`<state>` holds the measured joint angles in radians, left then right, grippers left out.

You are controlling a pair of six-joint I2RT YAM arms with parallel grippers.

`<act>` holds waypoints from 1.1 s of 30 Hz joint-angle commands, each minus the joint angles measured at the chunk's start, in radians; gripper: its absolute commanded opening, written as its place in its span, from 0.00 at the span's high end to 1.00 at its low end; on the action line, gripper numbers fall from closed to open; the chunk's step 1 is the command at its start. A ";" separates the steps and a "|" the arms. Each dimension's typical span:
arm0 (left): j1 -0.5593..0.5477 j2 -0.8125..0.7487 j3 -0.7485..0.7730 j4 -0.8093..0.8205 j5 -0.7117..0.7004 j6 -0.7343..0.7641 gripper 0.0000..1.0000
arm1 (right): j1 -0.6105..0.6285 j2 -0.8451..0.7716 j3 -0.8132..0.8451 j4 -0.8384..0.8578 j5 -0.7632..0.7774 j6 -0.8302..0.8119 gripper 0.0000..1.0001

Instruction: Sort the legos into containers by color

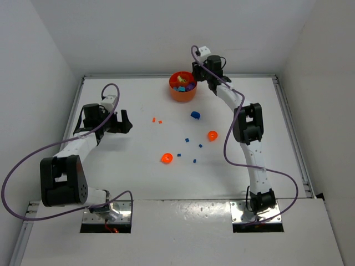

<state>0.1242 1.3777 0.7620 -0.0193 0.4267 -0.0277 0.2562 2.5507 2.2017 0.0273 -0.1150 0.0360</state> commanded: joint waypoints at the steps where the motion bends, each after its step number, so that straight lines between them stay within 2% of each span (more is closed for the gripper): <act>1: 0.014 0.003 0.025 0.039 0.021 -0.011 0.00 | -0.006 0.005 0.024 -0.015 -0.006 -0.041 0.54; 22: 0.014 0.003 0.025 0.039 0.012 -0.020 0.00 | -0.006 0.005 0.021 -0.102 -0.034 -0.122 0.54; 33: 0.014 0.003 0.025 0.039 0.012 -0.020 0.00 | -0.006 -0.055 -0.010 -0.130 -0.097 -0.131 0.54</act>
<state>0.1246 1.3777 0.7620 -0.0132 0.4267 -0.0387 0.2562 2.5538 2.2005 -0.1131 -0.1696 -0.0795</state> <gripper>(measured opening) 0.995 0.460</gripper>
